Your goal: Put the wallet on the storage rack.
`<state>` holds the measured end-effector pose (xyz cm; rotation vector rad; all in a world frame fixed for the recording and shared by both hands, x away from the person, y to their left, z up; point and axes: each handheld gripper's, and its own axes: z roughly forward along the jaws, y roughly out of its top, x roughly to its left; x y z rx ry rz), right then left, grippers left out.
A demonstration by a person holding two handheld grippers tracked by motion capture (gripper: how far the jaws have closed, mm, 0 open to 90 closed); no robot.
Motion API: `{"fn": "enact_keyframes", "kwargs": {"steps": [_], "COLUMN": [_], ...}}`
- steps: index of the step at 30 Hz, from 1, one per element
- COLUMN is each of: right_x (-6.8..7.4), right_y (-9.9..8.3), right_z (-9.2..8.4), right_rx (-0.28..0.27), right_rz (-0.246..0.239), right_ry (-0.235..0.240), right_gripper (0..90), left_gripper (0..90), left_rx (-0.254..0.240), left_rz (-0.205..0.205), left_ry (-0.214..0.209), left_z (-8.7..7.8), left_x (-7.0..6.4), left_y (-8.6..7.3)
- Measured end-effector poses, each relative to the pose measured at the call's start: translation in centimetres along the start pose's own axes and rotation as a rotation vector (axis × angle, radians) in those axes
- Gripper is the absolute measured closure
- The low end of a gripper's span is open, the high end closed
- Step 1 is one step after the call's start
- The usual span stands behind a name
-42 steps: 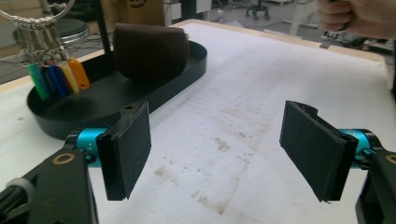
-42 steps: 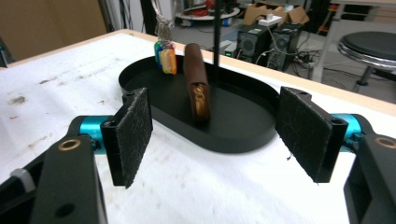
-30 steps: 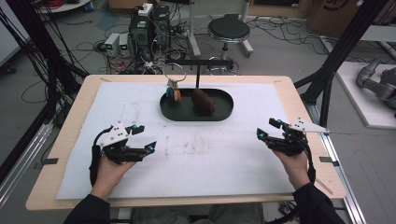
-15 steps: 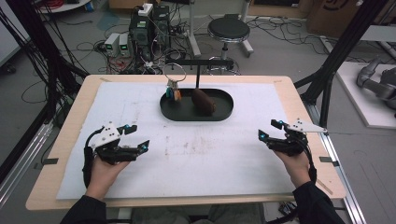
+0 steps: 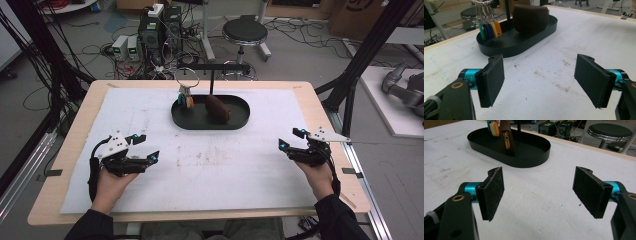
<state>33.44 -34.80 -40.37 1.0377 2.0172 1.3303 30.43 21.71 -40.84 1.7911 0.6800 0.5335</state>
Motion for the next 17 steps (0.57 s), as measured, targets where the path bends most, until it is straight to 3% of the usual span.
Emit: {"fn": "enact_keyframes", "kwargs": {"steps": [17], "right_x": [-0.06], "right_y": [0.02], "right_z": [0.03], "right_rx": [-0.006], "right_rz": [0.001], "right_ry": [-0.004], "right_gripper": [25.7], "left_gripper": [24.2], "left_rx": [0.001], "left_rz": [0.001], "left_ry": [0.000], "left_z": [-0.01], "left_x": [-0.03], "left_y": [-0.03]}}
